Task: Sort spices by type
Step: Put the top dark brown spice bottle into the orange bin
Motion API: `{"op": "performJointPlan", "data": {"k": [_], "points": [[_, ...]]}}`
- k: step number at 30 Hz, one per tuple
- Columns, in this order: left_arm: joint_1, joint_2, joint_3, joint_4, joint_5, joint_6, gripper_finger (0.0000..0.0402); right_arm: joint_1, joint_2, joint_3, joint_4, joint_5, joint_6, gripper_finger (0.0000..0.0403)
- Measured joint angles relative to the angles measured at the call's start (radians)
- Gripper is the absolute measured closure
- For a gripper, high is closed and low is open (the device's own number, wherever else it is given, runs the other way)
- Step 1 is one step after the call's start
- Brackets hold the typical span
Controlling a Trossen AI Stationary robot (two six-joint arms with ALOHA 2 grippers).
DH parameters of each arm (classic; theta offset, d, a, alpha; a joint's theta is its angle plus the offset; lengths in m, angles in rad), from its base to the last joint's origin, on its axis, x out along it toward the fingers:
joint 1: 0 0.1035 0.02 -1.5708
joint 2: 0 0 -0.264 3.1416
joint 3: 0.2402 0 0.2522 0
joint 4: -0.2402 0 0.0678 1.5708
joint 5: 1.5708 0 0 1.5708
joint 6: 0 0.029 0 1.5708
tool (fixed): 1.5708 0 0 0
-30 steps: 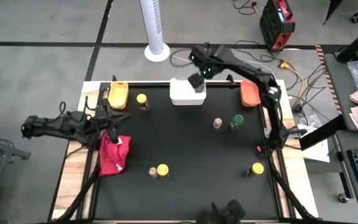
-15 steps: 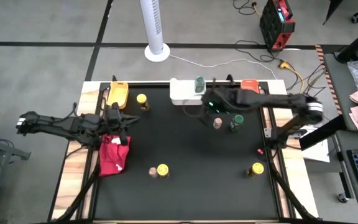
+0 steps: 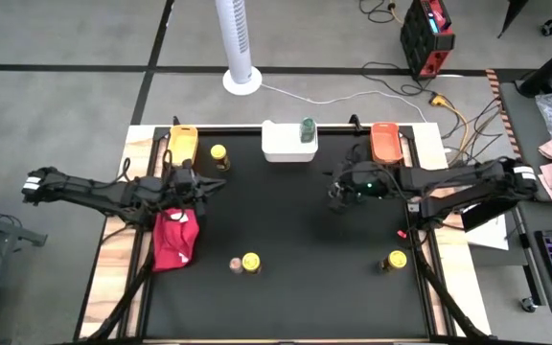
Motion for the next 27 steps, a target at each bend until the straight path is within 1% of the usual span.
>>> {"op": "performJointPlan", "data": {"k": [4,9,15,18,21,24,27], "points": [[0.0,0.021,0.0,0.012,0.0,-0.005,0.0402,0.011,-0.01,-0.064,0.133,-0.011,-0.072,0.027],[0.0,0.054,0.0,0.018,0.0,-0.005,0.0402,0.022,-0.01,-0.125,0.306,-0.052,-0.147,0.0289],[0.0,0.092,0.0,0.036,0.0,0.008,0.0402,0.021,-0.004,-0.149,0.412,-0.052,-0.185,0.0314],[0.001,0.098,0.0,0.043,-0.021,0.009,0.0402,0.022,0.009,-0.151,0.453,-0.054,-0.206,0.0327],[0.003,0.095,0.0,0.059,-0.062,0.022,0.0402,0.024,0.027,-0.157,0.512,-0.082,-0.247,0.0339],[0.003,0.094,0.0,0.066,-0.072,0.059,0.0402,0.028,0.067,-0.189,0.635,-0.132,-0.275,0.0348],[0.003,0.094,0.0,0.073,-0.076,0.09,0.0402,0.034,0.117,-0.22,0.744,-0.138,-0.282,0.0356]]}}
